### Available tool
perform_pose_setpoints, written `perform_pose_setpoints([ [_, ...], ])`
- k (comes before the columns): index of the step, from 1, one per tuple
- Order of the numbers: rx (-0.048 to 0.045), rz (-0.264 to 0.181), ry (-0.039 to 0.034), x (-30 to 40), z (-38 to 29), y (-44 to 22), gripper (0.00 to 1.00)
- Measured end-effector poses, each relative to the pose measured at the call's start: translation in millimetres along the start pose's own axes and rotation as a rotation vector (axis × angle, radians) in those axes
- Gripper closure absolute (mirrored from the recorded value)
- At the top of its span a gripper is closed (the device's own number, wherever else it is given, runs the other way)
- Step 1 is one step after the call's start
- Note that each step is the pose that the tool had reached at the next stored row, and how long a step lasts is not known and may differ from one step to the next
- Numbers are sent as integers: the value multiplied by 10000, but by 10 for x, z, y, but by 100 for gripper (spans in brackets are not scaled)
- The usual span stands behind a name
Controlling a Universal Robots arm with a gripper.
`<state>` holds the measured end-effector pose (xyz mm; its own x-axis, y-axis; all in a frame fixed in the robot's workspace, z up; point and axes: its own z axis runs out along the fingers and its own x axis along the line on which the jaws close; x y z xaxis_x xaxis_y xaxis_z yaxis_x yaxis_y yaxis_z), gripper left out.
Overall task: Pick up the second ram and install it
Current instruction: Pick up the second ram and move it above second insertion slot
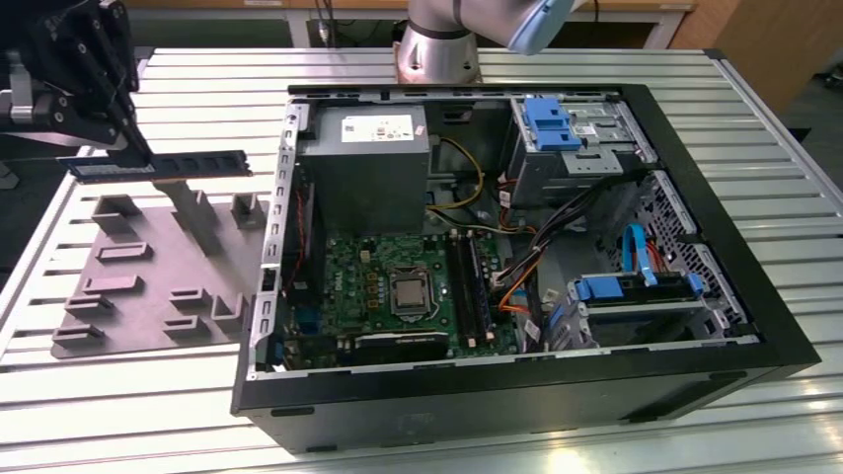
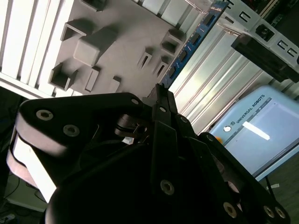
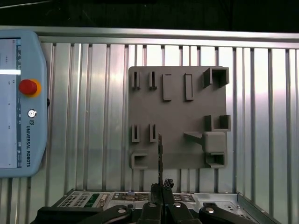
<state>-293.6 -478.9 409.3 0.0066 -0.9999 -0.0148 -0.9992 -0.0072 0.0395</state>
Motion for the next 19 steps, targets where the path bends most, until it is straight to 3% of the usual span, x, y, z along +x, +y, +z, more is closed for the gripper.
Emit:
perform_pose_setpoints([
  [19,1,0,-1,1,-5,-143,88],
])
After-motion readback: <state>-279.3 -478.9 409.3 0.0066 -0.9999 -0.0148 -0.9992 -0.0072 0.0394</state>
